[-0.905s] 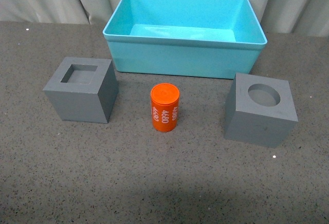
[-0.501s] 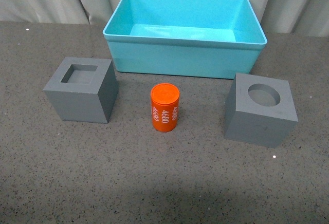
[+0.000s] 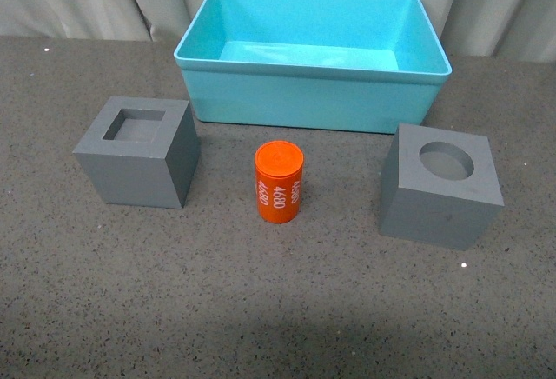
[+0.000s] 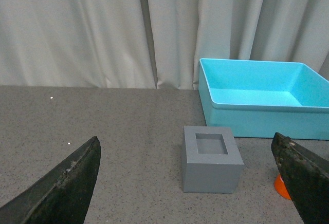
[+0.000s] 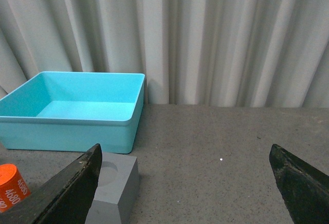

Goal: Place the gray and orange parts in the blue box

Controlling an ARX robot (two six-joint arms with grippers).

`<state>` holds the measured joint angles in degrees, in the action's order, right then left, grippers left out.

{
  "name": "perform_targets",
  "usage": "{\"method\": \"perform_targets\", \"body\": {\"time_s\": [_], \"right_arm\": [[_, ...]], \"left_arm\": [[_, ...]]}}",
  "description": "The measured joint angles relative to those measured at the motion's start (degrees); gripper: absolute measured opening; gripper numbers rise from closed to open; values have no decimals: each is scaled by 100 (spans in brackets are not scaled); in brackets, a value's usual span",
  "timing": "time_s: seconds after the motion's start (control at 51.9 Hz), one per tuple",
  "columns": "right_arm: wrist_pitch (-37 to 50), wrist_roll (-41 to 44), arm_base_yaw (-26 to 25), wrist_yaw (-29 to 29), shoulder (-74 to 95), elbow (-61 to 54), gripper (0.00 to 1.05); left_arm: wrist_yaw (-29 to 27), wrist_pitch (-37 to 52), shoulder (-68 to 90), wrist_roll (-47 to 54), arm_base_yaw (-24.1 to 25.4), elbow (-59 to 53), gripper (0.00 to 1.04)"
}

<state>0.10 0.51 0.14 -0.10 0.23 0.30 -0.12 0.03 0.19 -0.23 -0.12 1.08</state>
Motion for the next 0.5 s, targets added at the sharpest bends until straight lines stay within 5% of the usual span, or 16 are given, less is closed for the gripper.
{"method": "perform_targets", "body": {"time_s": [0.231, 0.385, 0.501], "right_arm": [[-13, 55, 11, 39, 9, 0, 95], [387, 1425, 146, 411, 866, 92, 95], [1207, 1606, 260, 439, 2435, 402, 95]], "left_arm": [[0, 0, 0, 0, 0, 0, 98], [0, 0, 0, 0, 0, 0, 98], [0, 0, 0, 0, 0, 0, 98]]}}
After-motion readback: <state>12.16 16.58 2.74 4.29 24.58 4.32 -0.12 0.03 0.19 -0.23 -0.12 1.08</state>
